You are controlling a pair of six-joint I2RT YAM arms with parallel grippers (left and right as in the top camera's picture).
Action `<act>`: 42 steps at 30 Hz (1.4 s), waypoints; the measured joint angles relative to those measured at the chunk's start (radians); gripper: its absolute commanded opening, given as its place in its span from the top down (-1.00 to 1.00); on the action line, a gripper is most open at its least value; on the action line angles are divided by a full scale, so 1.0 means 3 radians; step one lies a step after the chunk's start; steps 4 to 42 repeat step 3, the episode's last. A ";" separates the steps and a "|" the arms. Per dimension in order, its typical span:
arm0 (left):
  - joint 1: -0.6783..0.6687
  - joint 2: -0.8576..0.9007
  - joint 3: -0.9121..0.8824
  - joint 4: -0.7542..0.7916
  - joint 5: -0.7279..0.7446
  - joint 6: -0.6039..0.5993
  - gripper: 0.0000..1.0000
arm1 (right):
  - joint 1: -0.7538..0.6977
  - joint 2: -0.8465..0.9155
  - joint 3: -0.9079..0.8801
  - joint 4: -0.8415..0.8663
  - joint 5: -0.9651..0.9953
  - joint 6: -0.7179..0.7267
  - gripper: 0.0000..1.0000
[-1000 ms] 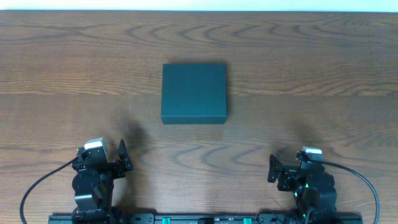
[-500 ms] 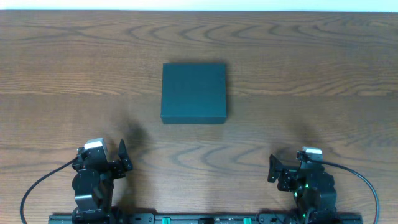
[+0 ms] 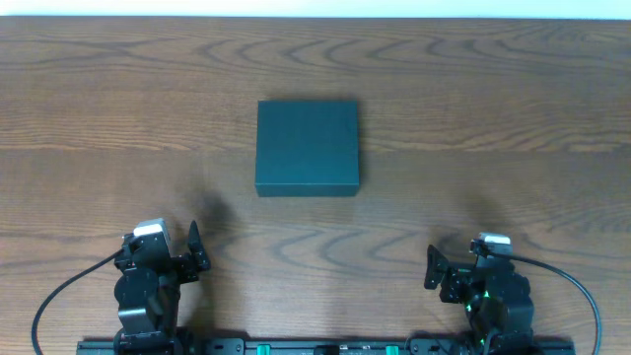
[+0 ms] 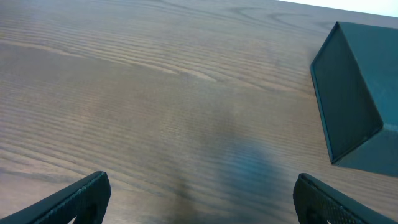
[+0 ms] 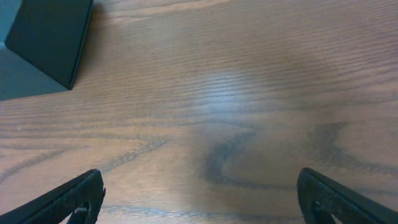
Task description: Pack container
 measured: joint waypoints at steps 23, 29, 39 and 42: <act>0.0000 0.0000 0.0000 0.0000 0.0000 0.0000 -0.90 | 0.0000 0.0000 0.0000 0.0001 0.0000 0.0000 -0.99; 0.0000 0.0000 0.0000 0.0000 0.0000 0.0000 -0.90 | 0.0000 0.0000 0.0000 0.0001 0.0000 0.0000 -0.99; 0.0000 0.0000 0.0000 0.0000 0.0000 0.0000 -0.90 | 0.0000 0.0000 0.0000 0.0001 0.0000 0.0000 -0.99; 0.0000 0.0000 0.0000 0.0000 0.0000 0.0000 -0.90 | 0.0000 0.0000 0.0000 0.0001 0.0000 0.0000 -0.99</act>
